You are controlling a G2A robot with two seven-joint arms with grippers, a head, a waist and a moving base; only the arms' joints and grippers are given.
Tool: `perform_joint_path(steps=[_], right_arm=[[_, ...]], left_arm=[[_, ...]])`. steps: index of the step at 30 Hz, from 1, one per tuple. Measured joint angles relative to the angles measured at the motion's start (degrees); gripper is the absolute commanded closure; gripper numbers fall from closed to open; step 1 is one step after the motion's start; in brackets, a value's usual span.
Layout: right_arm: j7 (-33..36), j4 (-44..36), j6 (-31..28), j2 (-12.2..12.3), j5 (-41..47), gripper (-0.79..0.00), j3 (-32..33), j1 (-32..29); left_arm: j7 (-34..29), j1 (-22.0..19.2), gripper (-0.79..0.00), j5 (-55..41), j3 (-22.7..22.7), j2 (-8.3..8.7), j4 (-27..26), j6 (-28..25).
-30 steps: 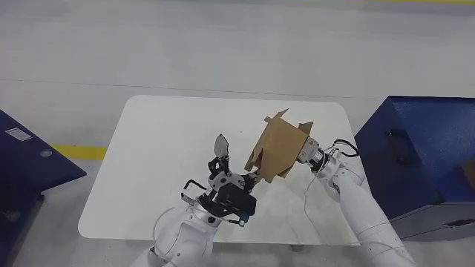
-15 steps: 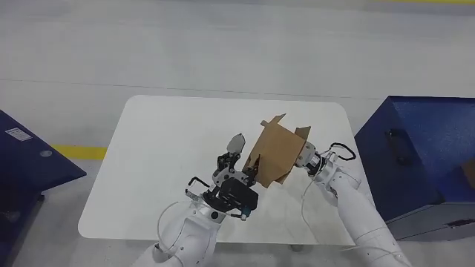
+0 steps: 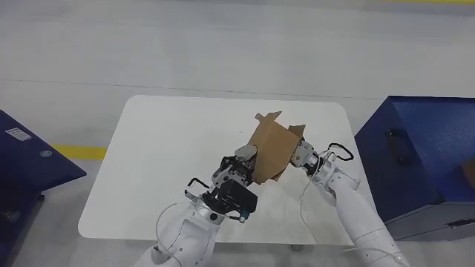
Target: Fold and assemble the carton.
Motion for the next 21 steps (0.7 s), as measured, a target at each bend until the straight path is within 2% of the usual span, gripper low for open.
perform_joint_path(steps=[4,8,12,15,18,19,21], right_arm=[[-0.5,3.6,-2.6,0.8,-2.2,-0.785,3.9,1.4],[0.3,6.8,-7.3,1.9,-7.7,-0.785,7.7,2.8],[3.1,6.5,-15.6,3.4,-17.8,-0.785,10.8,3.1],[6.3,3.4,-21.5,4.3,-25.1,-0.785,12.2,2.0],[6.6,1.3,-31.1,4.7,-32.0,-0.785,12.9,1.2],[6.5,1.4,-32.5,4.7,-31.7,-0.785,12.9,1.2],[6.5,1.6,-30.8,4.6,-30.1,-0.785,12.9,1.3]], left_arm=[[-0.8,0.9,0.0,0.4,-1.3,0.12,-1.4,-1.6],[-2.9,1.7,0.0,-3.7,-3.2,0.23,-2.8,-5.5],[-4.7,2.1,0.0,-9.8,-4.8,0.25,-4.0,-10.5],[-5.3,2.3,0.0,-18.4,-6.0,0.1,-4.5,-14.9],[-7.6,1.7,0.0,-24.3,-7.2,0.1,-3.7,-17.5],[-7.7,1.6,0.0,-23.8,-7.3,0.11,-3.6,-17.6],[-7.4,1.7,0.0,-22.7,-7.2,0.12,-3.6,-17.5]])
